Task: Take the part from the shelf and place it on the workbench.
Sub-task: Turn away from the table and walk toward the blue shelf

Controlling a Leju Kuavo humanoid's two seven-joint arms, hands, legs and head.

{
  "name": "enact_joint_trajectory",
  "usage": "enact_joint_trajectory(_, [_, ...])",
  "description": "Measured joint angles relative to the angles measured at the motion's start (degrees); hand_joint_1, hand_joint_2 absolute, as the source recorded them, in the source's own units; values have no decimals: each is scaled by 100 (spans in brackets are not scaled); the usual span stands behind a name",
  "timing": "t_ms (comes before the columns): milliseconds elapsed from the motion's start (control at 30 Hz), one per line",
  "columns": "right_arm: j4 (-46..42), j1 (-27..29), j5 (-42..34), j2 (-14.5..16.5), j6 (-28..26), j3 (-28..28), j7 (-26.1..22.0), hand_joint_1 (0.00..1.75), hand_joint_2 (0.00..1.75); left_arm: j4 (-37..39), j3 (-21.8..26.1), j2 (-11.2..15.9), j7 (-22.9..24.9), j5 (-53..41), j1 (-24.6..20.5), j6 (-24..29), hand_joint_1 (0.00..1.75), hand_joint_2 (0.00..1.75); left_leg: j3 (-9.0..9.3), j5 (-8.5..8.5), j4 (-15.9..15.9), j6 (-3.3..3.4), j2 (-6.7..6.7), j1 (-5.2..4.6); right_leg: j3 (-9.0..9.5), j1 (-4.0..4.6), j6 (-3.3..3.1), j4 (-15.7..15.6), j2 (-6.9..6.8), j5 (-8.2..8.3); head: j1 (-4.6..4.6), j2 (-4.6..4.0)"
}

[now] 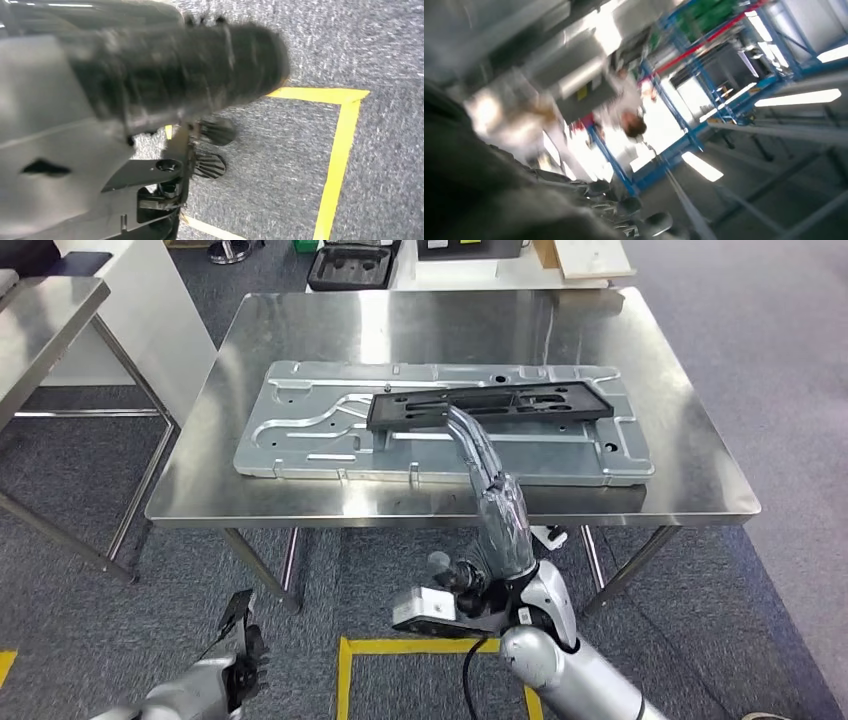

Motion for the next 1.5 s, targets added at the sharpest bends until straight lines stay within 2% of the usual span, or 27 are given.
enact_joint_trajectory(33, [148,101,-529,8,40,-69,-101,0,0,1,0,4,-29,33,2,4,0,0,5,-135,230,1,1,9,-114,-4,3,7,3,77,-1,0])
enact_joint_trajectory(100, [456,245,-1333,14,112,-170,-292,0,0,1,0,12,-68,85,10,5,0,0,179,5,332,-19,2,33,-364,-22,29,41,1,231,-2,0])
enact_joint_trajectory(167, [808,316,-1676,23,252,-229,-261,0,0,1,0,18,-99,132,14,4,0,0,690,255,-231,-53,1,65,-597,-40,82,108,2,365,-8,0])
enact_joint_trajectory(233, [1330,348,-1975,26,523,-260,-16,0,0,1,0,22,-143,178,-2,5,0,0,1233,133,-995,-21,-17,51,-723,-38,153,165,-4,476,-9,0])
enact_joint_trajectory(267, [1665,369,-2203,23,700,-288,112,0,0,1,0,21,-158,201,-14,14,0,0,1357,33,-1210,20,-28,29,-735,-32,189,161,-13,530,-14,0])
enact_joint_trajectory(333, [2436,451,-2865,10,1089,-410,360,0,0,1,0,21,-172,234,-19,59,0,0,1333,86,-1290,136,-36,11,-729,-34,261,113,-30,633,-26,0])
enact_joint_trajectory(367, [2831,525,-3259,2,1268,-498,517,0,0,1,0,21,-172,244,-23,94,0,0,1297,156,-1303,191,-33,17,-756,-43,293,132,-23,585,-35,0])
enact_joint_trajectory(433, [3503,764,-3969,-23,1526,-682,825,0,0,1,0,20,-181,247,-30,164,0,0,1179,319,-1326,306,-33,38,-892,-64,346,437,6,159,-16,0])
enact_joint_trajectory(500, [4055,1024,-4371,-57,1678,-852,988,0,0,1,0,24,-196,237,-24,209,0,0,1004,467,-1321,354,-46,31,-1094,-66,380,1170,38,-451,14,0])
enact_joint_trajectory(533, [4327,1124,-4436,-64,1722,-929,1028,0,0,1,0,30,-201,234,-17,218,0,0,905,536,-1312,354,-45,28,-1158,-67,395,1543,48,-608,21,0])
enact_joint_trajectory(600, [4796,1277,-4372,-64,1774,-1035,1159,0,0,1,0,44,-206,242,-7,224,0,0,705,659,-1284,338,-29,22,-1053,-75,409,1863,56,-531,23,0])
enact_joint_trajectory(667, [5127,1397,-4201,-52,1867,-1067,1451,0,0,1,0,49,-203,255,-7,227,0,0,534,761,-1238,303,-17,21,-519,-94,393,1394,53,-340,23,0])
enact_joint_trajectory(733, [5408,1485,-4074,-33,2009,-1068,1802,0,0,1,0,50,-190,258,-13,226,0,0,435,840,-1187,247,-10,9,130,-80,355,588,51,-454,24,0])
enact_joint_trajectory(767, [5535,1528,-4043,-16,2066,-1068,1928,0,0,1,0,51,-181,257,-19,225,0,0,414,879,-1175,214,-8,5,312,-65,332,323,55,-536,32,0])
enact_joint_trajectory(867, [5822,1647,-4014,34,2123,-1068,2070,0,0,1,0,54,-168,256,-14,221,0,0,364,975,-1190,104,-2,25,300,-44,224,148,58,-465,54,0])
enact_joint_trajectory(933, [5986,1678,-4013,60,2156,-1068,2173,0,0,2,0,54,-164,255,6,208,0,0,240,642,-944,44,-1,47,177,-61,131,121,49,-321,25,0])
enact_joint_trajectory(1000, [6152,1696,-3976,73,2258,-1068,2395,0,0,3,0,53,-156,236,17,152,0,0,67,5,-286,4,1,57,5,-53,79,119,46,-173,-1,0])
enact_joint_trajectory(1033, [6231,1713,-3922,82,2345,-1067,2527,0,0,3,0,53,-144,220,19,111,0,0,22,-209,67,-8,1,59,-95,-43,68,124,44,-97,-3,0])
enact_joint_trajectory(1067, [6304,1731,-3837,97,2448,-1063,2652,0,0,3,0,53,-125,199,20,66,0,0,40,-273,311,-13,1,58,-201,-34,66,129,42,-21,-1,0])
enact_joint_trajectory(1133, [6419,1744,-3594,138,2697,-1020,2873,0,0,2,0,50,-67,150,15,-14,0,0,336,-47,277,2,0,54,-416,-24,75,149,43,131,-3,0])
enact_joint_trajectory(1200, [6491,1708,-3319,188,2980,-928,3083,0,0,1,0,44,-5,91,-25,-76,0,0,978,88,-420,52,1,33,-591,-22,104,180,51,273,-6,0])
enact_joint_trajectory(1267, [6536,1653,-3104,232,3232,-831,3263,0,0,1,0,34,39,34,-101,-119,0,0,1511,-65,-1172,119,0,-7,-661,-22,157,183,43,400,0,0])
enact_joint_trajectory(1300, [6556,1624,-3029,253,3324,-784,3330,0,0,1,0,28,54,15,-135,-131,0,0,1614,-127,-1370,153,-2,-31,-661,-28,191,158,34,469,-12,0])
enact_joint_trajectory(1367, [6602,1567,-2930,287,3433,-680,3403,0,0,1,0,2,70,-3,-167,-141,0,0,1571,-10,-1458,224,14,-35,-656,-38,260,92,35,576,-35,-1])
enact_joint_trajectory(1400, [6621,1538,-2898,300,3461,-617,3407,0,0,1,0,-17,75,-2,-172,-141,0,0,1524,64,-1494,264,28,-22,-690,-43,289,129,43,501,-40,-1])
enact_joint_trajectory(1433, [6639,1515,-2875,309,3480,-554,3394,0,0,1,0,-37,78,-1,-173,-140,0,0,1470,150,-1527,306,43,-3,-753,-45,312,275,52,298,-16,-1])
enact_joint_trajectory(1500, [6661,1475,-2844,321,3517,-431,3325,0,0,1,0,-61,80,-2,-177,-138,0,0,1315,301,-1554,359,38,13,-943,-61,353,921,55,-338,31,0])
